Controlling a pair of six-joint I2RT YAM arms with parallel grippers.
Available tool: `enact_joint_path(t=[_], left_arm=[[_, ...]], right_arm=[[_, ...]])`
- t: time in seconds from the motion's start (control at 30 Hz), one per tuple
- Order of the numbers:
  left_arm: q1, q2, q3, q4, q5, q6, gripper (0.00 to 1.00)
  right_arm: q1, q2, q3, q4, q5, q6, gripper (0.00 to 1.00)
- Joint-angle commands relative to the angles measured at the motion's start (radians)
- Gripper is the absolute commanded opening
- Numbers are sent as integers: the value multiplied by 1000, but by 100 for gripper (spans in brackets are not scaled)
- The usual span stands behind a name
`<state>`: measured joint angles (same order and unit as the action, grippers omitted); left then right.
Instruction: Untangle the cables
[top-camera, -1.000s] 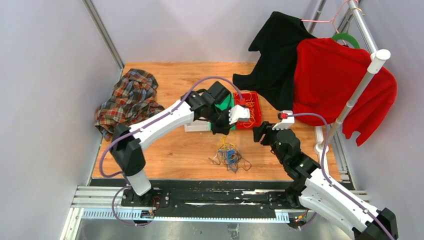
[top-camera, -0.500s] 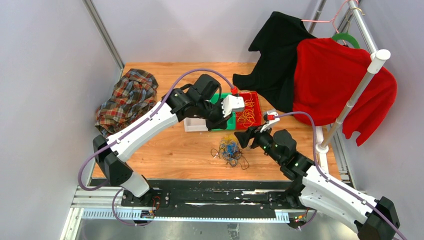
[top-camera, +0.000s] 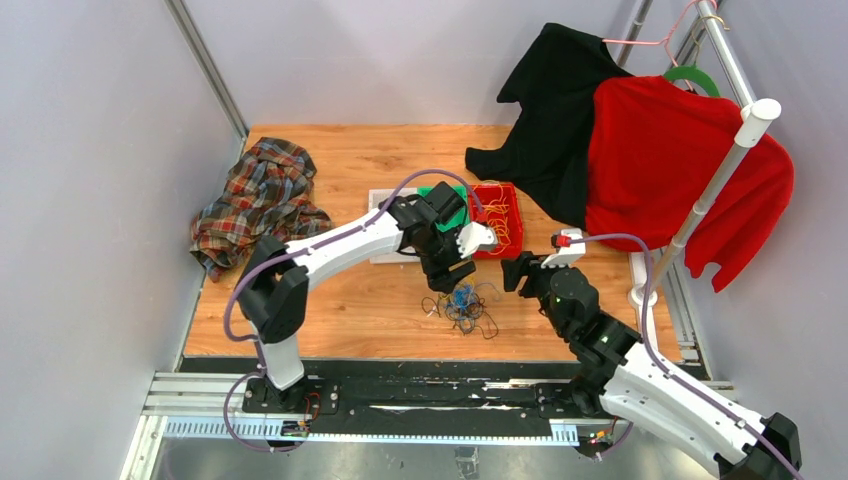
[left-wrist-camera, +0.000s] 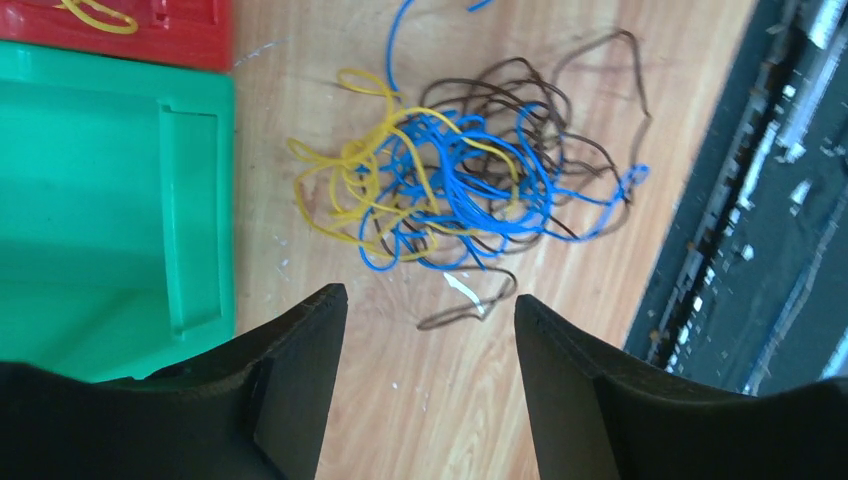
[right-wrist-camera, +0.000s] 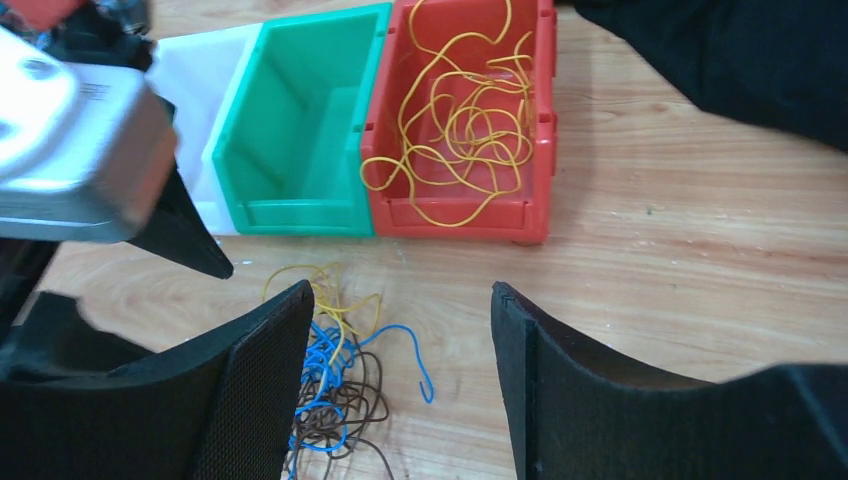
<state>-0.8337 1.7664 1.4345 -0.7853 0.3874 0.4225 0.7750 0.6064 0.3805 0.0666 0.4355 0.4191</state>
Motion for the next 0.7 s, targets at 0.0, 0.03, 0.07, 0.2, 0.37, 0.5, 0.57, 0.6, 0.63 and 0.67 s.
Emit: enact_joint_path(t=[0.0,0.03,0.07,0.2,0.37,0.5,0.57,0.6,0.63,0.67], left_arm=[[-1,57,32,109,-77,-122,65],[2,61,18,133,-89,-159,63],[8,64,-2,156,-97,-197,61],[34,69,-44,247,-114,-319,57],[56,100,-43,265,-90,-411,47],[55,115,-56,265,-80,-430,45],[56,121,-64,266,-75,-433,45],[56,126,-67,265,-72,-433,45],[56,128,-71,263,-69,-437,45],[56,129,-74,262,-68,-439,45]], right_arm=[[9,-33,-15,-63,98,6,65],[8,-38,-15,-63,100,4,65],[9,-46,-17,-61,102,-2,65],[9,-59,-23,-51,106,-17,65],[9,-29,-20,-28,100,-26,65],[9,-11,-17,-15,104,-34,65],[8,-10,-18,-11,106,-35,65],[8,-11,-20,-7,106,-37,65],[9,-10,-20,-6,106,-38,65],[9,-10,-19,-5,106,-40,65]])
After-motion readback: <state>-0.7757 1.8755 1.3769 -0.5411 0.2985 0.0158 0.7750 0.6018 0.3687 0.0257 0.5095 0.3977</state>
